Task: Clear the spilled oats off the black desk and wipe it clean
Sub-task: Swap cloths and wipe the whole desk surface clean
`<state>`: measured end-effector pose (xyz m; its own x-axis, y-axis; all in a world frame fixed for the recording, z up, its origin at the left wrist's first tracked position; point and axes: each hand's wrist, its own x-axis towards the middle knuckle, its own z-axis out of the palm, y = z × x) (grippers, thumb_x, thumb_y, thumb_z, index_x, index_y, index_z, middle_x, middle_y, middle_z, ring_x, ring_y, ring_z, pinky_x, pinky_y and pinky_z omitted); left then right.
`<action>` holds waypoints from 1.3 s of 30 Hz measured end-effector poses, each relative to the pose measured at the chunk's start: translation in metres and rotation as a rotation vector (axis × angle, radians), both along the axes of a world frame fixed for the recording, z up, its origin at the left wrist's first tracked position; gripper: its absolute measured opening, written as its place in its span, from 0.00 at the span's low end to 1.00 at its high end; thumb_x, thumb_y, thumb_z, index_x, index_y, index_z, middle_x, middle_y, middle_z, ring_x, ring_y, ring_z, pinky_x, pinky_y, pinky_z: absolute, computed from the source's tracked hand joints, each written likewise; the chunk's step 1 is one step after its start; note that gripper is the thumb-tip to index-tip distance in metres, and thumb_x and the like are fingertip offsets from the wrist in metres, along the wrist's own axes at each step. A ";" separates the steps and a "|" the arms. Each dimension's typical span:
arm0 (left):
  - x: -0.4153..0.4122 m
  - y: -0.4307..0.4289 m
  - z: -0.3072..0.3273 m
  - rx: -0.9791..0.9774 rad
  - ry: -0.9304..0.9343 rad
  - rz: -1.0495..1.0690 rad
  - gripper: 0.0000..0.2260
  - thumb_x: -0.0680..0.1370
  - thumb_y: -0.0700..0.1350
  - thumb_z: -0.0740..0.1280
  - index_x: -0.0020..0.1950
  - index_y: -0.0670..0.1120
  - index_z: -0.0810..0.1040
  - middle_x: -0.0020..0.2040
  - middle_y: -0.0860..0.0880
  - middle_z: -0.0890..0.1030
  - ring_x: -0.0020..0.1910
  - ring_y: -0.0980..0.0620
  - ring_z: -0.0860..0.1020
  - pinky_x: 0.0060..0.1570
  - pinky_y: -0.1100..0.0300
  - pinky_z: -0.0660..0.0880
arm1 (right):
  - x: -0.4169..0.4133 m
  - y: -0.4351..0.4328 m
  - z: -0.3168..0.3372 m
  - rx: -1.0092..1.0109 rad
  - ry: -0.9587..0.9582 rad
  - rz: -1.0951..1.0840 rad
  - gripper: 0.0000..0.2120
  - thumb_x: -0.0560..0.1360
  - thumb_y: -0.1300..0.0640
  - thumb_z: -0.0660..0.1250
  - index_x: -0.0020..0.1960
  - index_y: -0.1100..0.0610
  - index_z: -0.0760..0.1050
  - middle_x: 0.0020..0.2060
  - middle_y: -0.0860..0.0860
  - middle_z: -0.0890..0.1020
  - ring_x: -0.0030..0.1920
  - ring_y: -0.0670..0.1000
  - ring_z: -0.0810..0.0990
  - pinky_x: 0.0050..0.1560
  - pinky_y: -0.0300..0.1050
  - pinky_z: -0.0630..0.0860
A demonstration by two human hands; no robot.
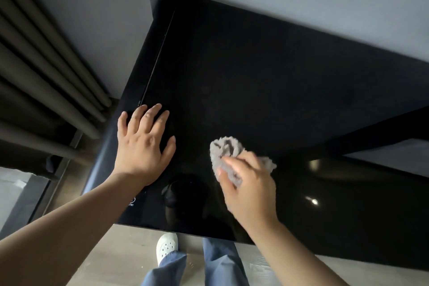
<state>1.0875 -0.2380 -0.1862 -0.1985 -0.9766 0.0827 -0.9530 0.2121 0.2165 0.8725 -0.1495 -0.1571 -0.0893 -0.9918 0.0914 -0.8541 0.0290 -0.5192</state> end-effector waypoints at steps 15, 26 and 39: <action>0.003 -0.001 -0.002 -0.035 -0.012 -0.002 0.26 0.76 0.57 0.56 0.70 0.45 0.70 0.72 0.46 0.68 0.71 0.42 0.62 0.71 0.39 0.51 | 0.002 -0.007 -0.011 -0.060 0.137 -0.176 0.13 0.75 0.50 0.68 0.58 0.51 0.81 0.50 0.47 0.77 0.48 0.47 0.76 0.38 0.38 0.71; 0.002 -0.001 -0.003 -0.041 -0.012 -0.008 0.26 0.76 0.56 0.56 0.70 0.45 0.69 0.72 0.45 0.67 0.72 0.41 0.61 0.71 0.40 0.50 | -0.011 0.037 0.024 -0.069 -0.101 -0.190 0.12 0.73 0.50 0.68 0.54 0.52 0.83 0.48 0.44 0.79 0.46 0.45 0.78 0.42 0.39 0.74; 0.003 0.001 -0.002 -0.034 -0.025 -0.015 0.26 0.77 0.56 0.56 0.71 0.45 0.67 0.73 0.46 0.66 0.72 0.42 0.60 0.72 0.41 0.49 | 0.040 0.117 -0.002 0.033 -0.182 -0.133 0.10 0.73 0.49 0.67 0.50 0.50 0.84 0.44 0.40 0.79 0.45 0.39 0.79 0.44 0.30 0.74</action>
